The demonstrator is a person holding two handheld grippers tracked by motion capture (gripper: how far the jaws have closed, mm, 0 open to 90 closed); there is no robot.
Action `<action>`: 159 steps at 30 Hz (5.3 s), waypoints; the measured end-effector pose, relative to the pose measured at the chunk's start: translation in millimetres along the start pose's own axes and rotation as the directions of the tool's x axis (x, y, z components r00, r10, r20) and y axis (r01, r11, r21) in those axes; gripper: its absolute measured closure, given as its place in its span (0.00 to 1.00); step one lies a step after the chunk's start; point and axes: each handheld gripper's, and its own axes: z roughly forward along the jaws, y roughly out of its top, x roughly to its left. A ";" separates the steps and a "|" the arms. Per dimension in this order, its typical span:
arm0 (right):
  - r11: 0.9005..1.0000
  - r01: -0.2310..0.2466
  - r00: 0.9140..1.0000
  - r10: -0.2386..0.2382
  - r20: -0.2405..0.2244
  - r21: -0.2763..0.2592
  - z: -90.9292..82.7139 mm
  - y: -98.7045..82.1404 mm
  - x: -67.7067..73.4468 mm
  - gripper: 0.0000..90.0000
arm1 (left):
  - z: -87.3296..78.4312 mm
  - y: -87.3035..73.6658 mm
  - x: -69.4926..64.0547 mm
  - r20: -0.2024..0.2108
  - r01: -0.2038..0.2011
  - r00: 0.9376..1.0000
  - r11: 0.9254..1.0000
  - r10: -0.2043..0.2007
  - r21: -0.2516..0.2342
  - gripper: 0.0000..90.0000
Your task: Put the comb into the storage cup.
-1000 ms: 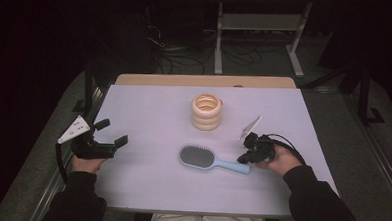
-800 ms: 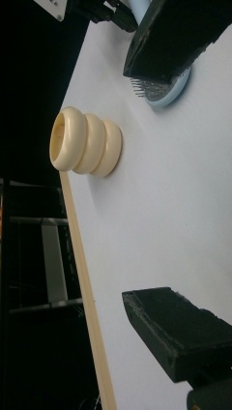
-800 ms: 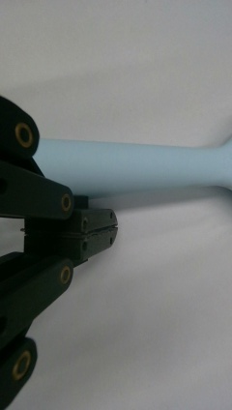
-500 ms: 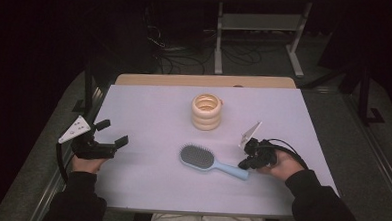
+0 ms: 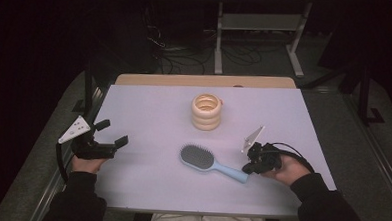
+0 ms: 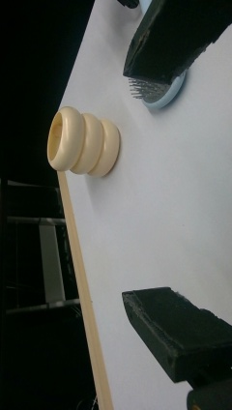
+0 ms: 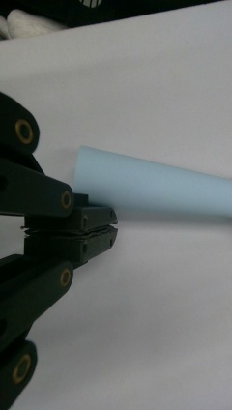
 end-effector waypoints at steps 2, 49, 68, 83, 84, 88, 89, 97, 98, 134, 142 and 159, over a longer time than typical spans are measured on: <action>1.000 0.011 1.000 -0.011 0.009 -0.010 -5.5 -0.1 1.8 0.97 | 0.0 0.0 -0.2 -0.003 -0.002 1.000 1.000 0.002 0.001 0.00; 0.998 0.031 0.992 -0.023 0.124 -0.057 -14.5 64.9 8.8 0.00 | -1.5 1.1 -0.2 -0.013 -0.011 1.000 1.000 0.011 -0.005 0.00; 0.999 0.032 0.998 -0.030 0.049 -0.030 25.8 67.6 13.5 0.06 | -0.8 0.9 -0.3 -0.008 -0.012 1.000 1.000 0.012 -0.004 0.00; 1.000 0.009 0.999 -0.009 0.045 0.000 37.3 69.1 13.0 0.22 | -0.3 0.8 -0.3 -0.005 -0.011 1.000 1.000 0.011 -0.002 0.00; 1.000 0.008 0.999 -0.009 0.042 0.008 38.9 69.5 13.4 0.24 | -0.2 0.8 -0.3 -0.005 -0.011 1.000 1.000 0.011 -0.002 0.00; 1.000 0.010 0.999 -0.011 0.037 0.011 40.9 70.1 14.1 0.28 | 0.0 0.8 -0.3 -0.004 -0.012 1.000 1.000 0.012 0.000 0.00; 1.000 0.017 0.999 -0.017 0.039 0.019 42.4 70.6 14.9 0.31 | 0.0 0.8 -0.4 -0.004 -0.012 1.000 1.000 0.012 -0.001 0.00; 1.000 0.025 0.999 -0.026 0.045 0.010 41.9 72.0 16.6 0.49 | 0.1 0.8 -0.3 -0.003 -0.013 1.000 1.000 0.013 0.001 0.00; 1.000 0.029 0.998 -0.030 0.048 0.010 42.1 72.1 16.8 0.51 | 0.1 0.8 -0.2 -0.004 -0.014 1.000 1.000 0.014 0.001 0.00; 0.997 -0.005 1.000 0.007 0.025 -0.074 22.5 69.7 10.3 0.76 | -0.1 0.7 -0.6 -0.001 -0.014 1.000 1.000 0.014 0.003 0.00; 0.995 0.009 0.999 -0.005 0.039 -0.098 9.1 72.7 12.0 0.76 | 0.4 -0.1 -0.7 -0.001 -0.005 1.000 1.000 0.005 0.005 0.00; 0.993 0.038 0.997 -0.031 0.070 -0.110 -18.4 82.3 13.3 0.76 | -0.3 -0.6 -0.6 0.000 0.001 1.000 1.000 -0.001 0.003 0.00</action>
